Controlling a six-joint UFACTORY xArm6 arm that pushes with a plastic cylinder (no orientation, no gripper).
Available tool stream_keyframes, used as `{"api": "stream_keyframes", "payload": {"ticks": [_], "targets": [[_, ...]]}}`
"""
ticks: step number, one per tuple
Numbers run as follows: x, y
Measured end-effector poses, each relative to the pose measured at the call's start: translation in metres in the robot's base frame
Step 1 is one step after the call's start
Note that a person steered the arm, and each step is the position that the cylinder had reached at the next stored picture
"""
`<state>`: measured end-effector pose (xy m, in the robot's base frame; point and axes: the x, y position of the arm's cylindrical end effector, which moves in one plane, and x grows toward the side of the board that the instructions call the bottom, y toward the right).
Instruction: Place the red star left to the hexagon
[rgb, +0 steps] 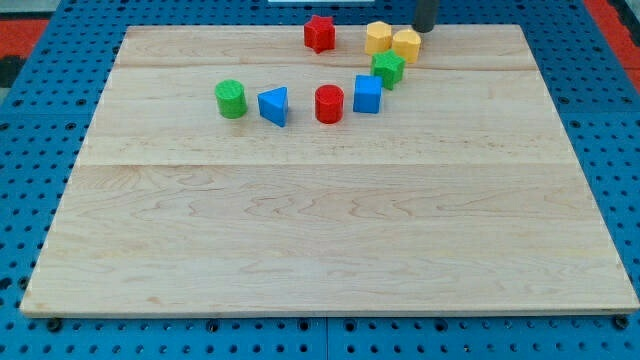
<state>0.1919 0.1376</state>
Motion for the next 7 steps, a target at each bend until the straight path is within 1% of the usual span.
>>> {"api": "stream_keyframes", "payload": {"ticks": [2,4,5,7], "targets": [[0.004,-0.065],[0.001,-0.097],[0.001,-0.165],[0.011,-0.237]]}}
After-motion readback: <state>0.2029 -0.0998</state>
